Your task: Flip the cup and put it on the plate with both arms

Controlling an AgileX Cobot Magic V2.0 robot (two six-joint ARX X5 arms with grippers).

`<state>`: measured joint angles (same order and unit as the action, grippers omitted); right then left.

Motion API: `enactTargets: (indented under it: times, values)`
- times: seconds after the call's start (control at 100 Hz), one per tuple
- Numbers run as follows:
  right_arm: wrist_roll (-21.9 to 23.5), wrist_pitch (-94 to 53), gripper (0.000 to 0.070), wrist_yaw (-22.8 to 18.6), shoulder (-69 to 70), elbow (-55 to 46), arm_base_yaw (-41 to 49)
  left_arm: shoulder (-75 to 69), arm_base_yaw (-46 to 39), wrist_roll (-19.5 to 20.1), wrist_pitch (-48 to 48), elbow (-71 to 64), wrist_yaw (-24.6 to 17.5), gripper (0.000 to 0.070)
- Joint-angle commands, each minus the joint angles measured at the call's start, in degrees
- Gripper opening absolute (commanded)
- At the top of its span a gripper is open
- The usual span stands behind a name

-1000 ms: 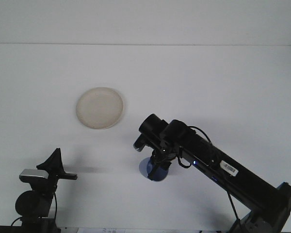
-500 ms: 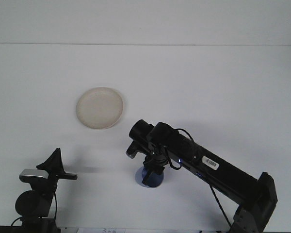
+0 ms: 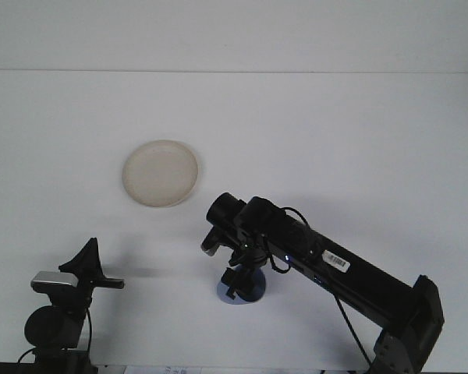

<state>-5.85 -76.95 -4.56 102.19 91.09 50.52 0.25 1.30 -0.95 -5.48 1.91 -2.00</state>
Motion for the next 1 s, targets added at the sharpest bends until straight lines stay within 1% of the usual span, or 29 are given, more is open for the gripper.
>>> enactTargets:
  times: [0.0, 0.25, 0.53, 0.89, 0.99]
  values:
    - [-0.4, -1.3, 0.0472, -0.4, 1.5, 1.2, 0.6, -0.1, 0.1, -0.1, -0.6, -1.0, -0.4, 0.0015]
    - [-0.4, -1.3, 0.0473, -0.7, 1.5, 1.3, 0.6, -0.1, 0.1, -0.1, -0.6, -1.0, -0.4, 0.0015]
    - [-0.4, -1.4, 0.0483, -5.1, 1.4, 4.1, 0.6, -0.1, 0.1, -0.1, -0.6, -1.0, -0.4, 0.0015]
    - [-0.3, -1.5, 0.0483, -5.2, 1.1, 6.1, 0.6, -0.1, 0.1, -0.1, -0.6, -1.0, -0.4, 0.0015]
    - [-0.6, -1.5, 0.0483, -6.1, -1.2, 6.2, 0.2, -0.1, 0.1, -0.1, -0.6, -1.0, -0.4, 0.0015]
